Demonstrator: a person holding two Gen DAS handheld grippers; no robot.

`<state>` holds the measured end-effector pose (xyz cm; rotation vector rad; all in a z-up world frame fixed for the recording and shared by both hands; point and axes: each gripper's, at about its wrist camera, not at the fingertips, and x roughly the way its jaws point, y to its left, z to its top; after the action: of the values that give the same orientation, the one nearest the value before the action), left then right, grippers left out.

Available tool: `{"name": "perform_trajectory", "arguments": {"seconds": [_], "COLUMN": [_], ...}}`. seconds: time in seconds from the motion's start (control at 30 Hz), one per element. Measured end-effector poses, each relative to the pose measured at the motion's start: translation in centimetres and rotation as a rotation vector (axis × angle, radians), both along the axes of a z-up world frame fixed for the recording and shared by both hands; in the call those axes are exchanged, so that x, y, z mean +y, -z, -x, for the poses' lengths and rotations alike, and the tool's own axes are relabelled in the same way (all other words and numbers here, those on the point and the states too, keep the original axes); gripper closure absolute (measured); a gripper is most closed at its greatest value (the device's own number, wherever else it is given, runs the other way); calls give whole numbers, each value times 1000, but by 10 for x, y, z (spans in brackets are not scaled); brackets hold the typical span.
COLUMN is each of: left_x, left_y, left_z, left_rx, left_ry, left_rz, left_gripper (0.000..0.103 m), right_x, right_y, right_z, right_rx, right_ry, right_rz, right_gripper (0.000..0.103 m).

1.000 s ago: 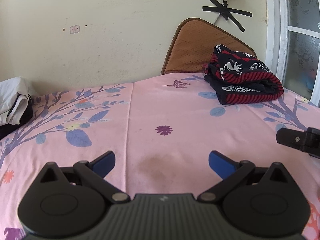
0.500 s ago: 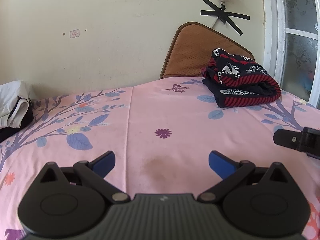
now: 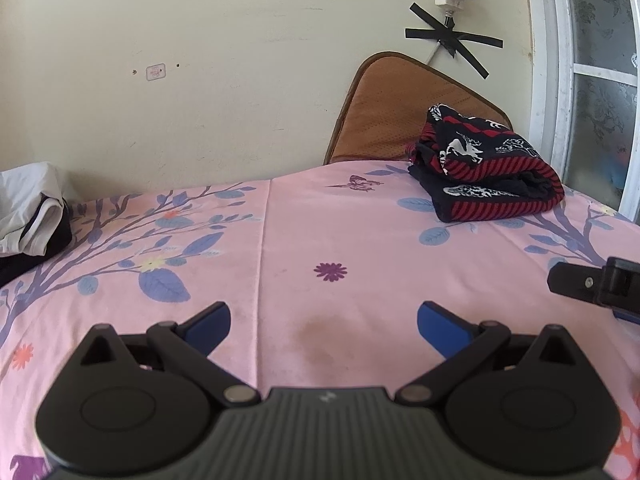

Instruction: Fold small clothes

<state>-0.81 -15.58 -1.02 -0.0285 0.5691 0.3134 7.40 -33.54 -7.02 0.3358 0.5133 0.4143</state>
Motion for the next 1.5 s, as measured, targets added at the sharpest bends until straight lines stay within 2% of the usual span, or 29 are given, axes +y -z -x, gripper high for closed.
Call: {"name": "perform_trajectory", "arguments": {"seconds": [0.4, 0.77, 0.9, 1.5], "left_x": [-10, -7, -7, -8], "left_y": [0, 1, 1, 2], "left_z": [2, 0, -1, 0], "left_rx": [7, 27, 29, 35], "left_ry": [11, 4, -19, -13], "left_rz": [-63, -49, -59, -70], "left_gripper": [0, 0, 0, 0], "right_x": [0, 0, 0, 1], "right_y": [0, 0, 0, 0], "right_z": [0, 0, 0, -1], "right_rx": [0, 0, 0, 0], "right_ry": [0, -1, -1, -4], "right_rz": [-2, -4, -4, -9], "right_gripper": [0, 0, 0, 0]}}
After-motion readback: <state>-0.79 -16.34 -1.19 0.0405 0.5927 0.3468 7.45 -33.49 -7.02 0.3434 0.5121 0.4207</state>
